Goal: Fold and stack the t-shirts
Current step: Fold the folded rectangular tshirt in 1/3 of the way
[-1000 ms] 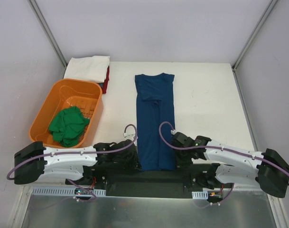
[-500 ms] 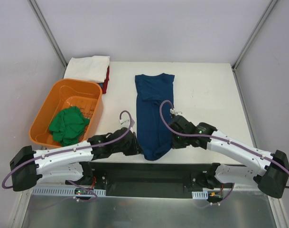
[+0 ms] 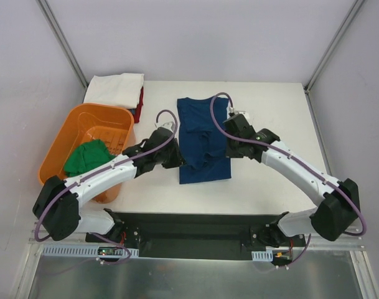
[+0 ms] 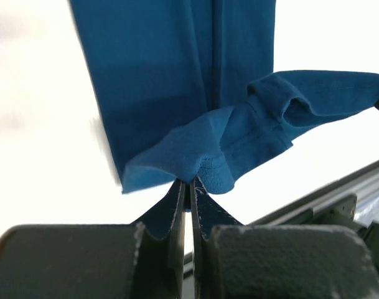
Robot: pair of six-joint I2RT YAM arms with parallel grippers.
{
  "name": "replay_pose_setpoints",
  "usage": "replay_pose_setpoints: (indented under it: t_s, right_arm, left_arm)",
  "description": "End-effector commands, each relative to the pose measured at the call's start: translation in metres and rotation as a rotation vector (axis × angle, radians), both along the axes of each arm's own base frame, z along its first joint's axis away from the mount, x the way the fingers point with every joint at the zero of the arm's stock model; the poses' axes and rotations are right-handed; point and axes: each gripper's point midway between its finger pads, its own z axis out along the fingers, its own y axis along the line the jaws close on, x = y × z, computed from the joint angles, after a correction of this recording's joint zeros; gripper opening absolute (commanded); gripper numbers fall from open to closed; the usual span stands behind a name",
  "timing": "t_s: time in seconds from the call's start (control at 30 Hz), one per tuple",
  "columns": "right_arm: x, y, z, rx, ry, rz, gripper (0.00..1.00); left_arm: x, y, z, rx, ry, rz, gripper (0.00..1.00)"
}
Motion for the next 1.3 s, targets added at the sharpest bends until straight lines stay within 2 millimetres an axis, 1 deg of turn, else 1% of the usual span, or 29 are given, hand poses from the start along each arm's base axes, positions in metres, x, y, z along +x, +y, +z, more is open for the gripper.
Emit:
replay_pose_setpoints:
  t_s: [0.0,0.07,0.1,0.2,0.23,0.27,0.37,0.4,0.43,0.53,0.57,0.63,0.67,0.7,0.73,0.8,0.83,0.87,0.9,0.93,0.97,1.0,1.03,1.1,1.13,1.17,1.2,1.23,1.27]
  right_arm:
    - [0.040,0.007,0.013,0.012,-0.039,0.018,0.01]
    - [0.053,0.008,0.018,0.020,-0.045,0.016,0.01]
    - [0.058,0.009,0.014,0.010,-0.034,0.015,0.01]
    - [0.074,0.009,0.015,0.007,-0.039,0.014,0.01]
    - [0.079,0.007,0.004,-0.006,-0.016,0.005,0.01]
    - [0.084,0.008,0.007,0.004,-0.018,0.008,0.01]
    - [0.098,0.006,-0.006,0.003,0.015,-0.004,0.01]
    - [0.105,0.007,-0.004,0.004,0.008,-0.008,0.01]
    - [0.109,0.003,-0.013,-0.015,0.023,-0.021,0.01]
    - [0.122,-0.001,-0.019,-0.021,0.030,-0.042,0.01]
    - [0.124,-0.001,-0.028,-0.022,0.051,-0.042,0.01]
    - [0.133,-0.002,-0.032,-0.007,0.065,-0.046,0.01]
    - [0.135,-0.002,-0.043,-0.010,0.090,-0.045,0.02]
    - [0.139,-0.004,-0.047,-0.003,0.100,-0.054,0.03]
    - [0.142,-0.002,-0.047,0.016,0.108,-0.047,0.05]
    - [0.144,-0.001,-0.057,0.022,0.133,-0.048,0.15]
    - [0.145,0.002,-0.057,0.036,0.140,-0.038,0.20]
    - [0.146,0.003,-0.057,0.044,0.144,-0.032,0.42]
    - [0.145,0.003,-0.059,0.046,0.157,-0.032,0.54]
    - [0.144,0.004,-0.057,0.050,0.156,-0.026,0.59]
    - [0.144,0.004,-0.056,0.050,0.154,-0.025,0.71]
    - [0.142,0.003,-0.053,0.052,0.152,-0.024,0.83]
    - [0.140,0.002,-0.046,0.055,0.136,-0.026,0.98]
    - [0.132,-0.002,-0.044,0.054,0.134,-0.029,0.97]
    - [0.128,-0.003,-0.032,0.070,0.110,-0.024,0.97]
    - [0.124,-0.004,-0.030,0.078,0.105,-0.022,0.97]
    - [0.116,-0.005,-0.036,0.077,0.115,-0.019,0.97]
    - [0.111,-0.006,-0.025,0.096,0.092,-0.010,0.97]
    - [0.106,-0.008,-0.025,0.098,0.094,-0.010,0.97]
  left_arm:
    - [0.029,-0.001,0.016,-0.002,-0.047,-0.054,0.00]
    - [0.039,0.002,0.014,-0.003,-0.038,-0.059,0.00]
    - [0.046,0.000,0.012,0.006,-0.034,-0.071,0.00]
    - [0.062,0.000,0.004,0.011,-0.011,-0.078,0.00]
    - [0.067,0.001,0.002,0.014,-0.008,-0.074,0.00]
    - [0.076,0.004,-0.001,0.020,-0.001,-0.063,0.00]
    - [0.091,0.004,-0.007,0.027,0.008,-0.064,0.00]
    - [0.097,0.006,-0.009,0.024,0.014,-0.060,0.00]
    - [0.100,0.005,-0.010,0.021,0.020,-0.065,0.00]
    - [0.112,0.006,-0.019,0.014,0.046,-0.068,0.00]
    - [0.117,0.006,-0.024,0.017,0.054,-0.066,0.00]
    - [0.123,0.010,-0.028,0.018,0.061,-0.061,0.04]
    - [0.126,0.010,-0.031,0.020,0.066,-0.062,0.06]
    - [0.127,0.011,-0.032,0.019,0.070,-0.065,0.07]
    - [0.129,0.013,-0.034,0.016,0.075,-0.060,0.13]
    - [0.131,0.013,-0.038,0.014,0.087,-0.061,0.24]
    - [0.133,0.014,-0.038,0.012,0.090,-0.059,0.42]
    - [0.133,0.013,-0.038,0.002,0.093,-0.068,0.51]
    - [0.133,0.012,-0.036,-0.003,0.090,-0.072,0.60]
    - [0.133,0.012,-0.034,-0.006,0.087,-0.075,0.69]
    - [0.132,0.012,-0.027,-0.016,0.076,-0.077,0.88]
    - [0.130,0.011,-0.023,-0.025,0.074,-0.078,0.99]
    - [0.127,0.012,-0.018,-0.033,0.067,-0.079,0.99]
    - [0.119,0.017,-0.006,-0.041,0.046,-0.057,0.99]
    - [0.115,0.020,-0.003,-0.038,0.039,-0.045,0.99]
    - [0.106,0.026,0.003,-0.044,0.025,-0.036,0.99]
    - [0.101,0.030,0.006,-0.040,0.016,-0.027,0.99]
    - [0.096,0.032,0.009,-0.042,0.008,-0.023,0.99]
    - [0.084,0.038,0.015,-0.052,-0.005,-0.013,0.99]
